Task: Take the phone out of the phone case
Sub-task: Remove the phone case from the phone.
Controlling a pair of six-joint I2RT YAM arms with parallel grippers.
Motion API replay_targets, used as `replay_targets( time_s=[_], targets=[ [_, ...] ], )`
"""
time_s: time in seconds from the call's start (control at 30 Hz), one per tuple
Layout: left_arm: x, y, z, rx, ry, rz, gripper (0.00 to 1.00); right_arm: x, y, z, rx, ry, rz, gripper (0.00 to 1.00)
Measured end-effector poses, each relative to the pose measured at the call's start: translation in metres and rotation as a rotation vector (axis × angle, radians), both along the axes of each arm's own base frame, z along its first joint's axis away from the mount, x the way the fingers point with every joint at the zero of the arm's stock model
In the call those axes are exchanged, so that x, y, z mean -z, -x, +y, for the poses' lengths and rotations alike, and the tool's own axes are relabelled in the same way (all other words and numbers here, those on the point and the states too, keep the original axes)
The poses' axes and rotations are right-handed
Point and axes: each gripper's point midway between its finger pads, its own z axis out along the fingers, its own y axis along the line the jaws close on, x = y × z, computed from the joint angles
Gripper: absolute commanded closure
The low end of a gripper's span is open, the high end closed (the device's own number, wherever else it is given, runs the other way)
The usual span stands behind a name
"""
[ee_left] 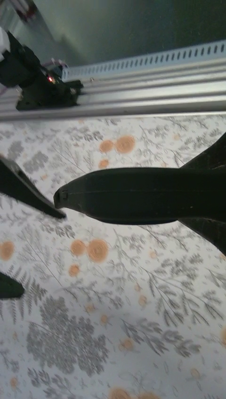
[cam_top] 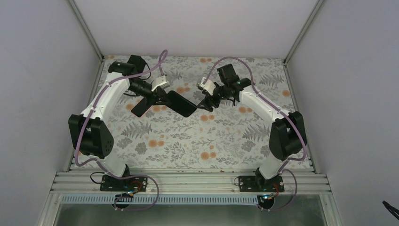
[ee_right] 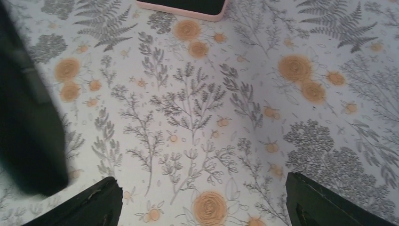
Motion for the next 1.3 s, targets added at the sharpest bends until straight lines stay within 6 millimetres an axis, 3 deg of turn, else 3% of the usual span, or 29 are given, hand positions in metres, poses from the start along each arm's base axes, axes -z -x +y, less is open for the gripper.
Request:
replay_targets(
  time_s=[0.3, 0.5, 0.6, 0.77, 0.9, 1.03, 1.3],
  targets=[
    [-0.019, 0.026, -0.016, 0.061, 0.072, 0.011, 0.98, 0.006, -0.026, -0.008, 0.068, 0.065, -0.058, 0.13],
    [-0.02, 0.029, -0.018, 0.07, 0.073, 0.014, 0.98, 0.002, -0.031, -0.008, 0.058, 0.076, -0.08, 0.11],
    [-0.019, 0.028, -0.017, 0.068, 0.064, 0.012, 0.98, 0.009, -0.022, -0.013, 0.025, 0.101, -0.06, 0.11],
    [-0.016, 0.028, -0.015, 0.065, 0.047, 0.01, 0.98, 0.021, 0.013, -0.026, -0.047, 0.147, 0.011, 0.1],
    [-0.015, 0.025, -0.016, 0.065, 0.043, 0.016, 0.98, 0.016, 0.034, -0.032, -0.082, 0.143, 0.036, 0.1],
    [-0.006, 0.02, -0.017, 0.066, 0.037, 0.043, 0.98, 0.006, 0.042, -0.03, -0.1, 0.114, 0.036, 0.11],
    [-0.001, 0.018, -0.018, 0.066, 0.035, 0.061, 0.98, 0.007, 0.048, -0.025, -0.118, 0.097, 0.065, 0.12]
  ],
)
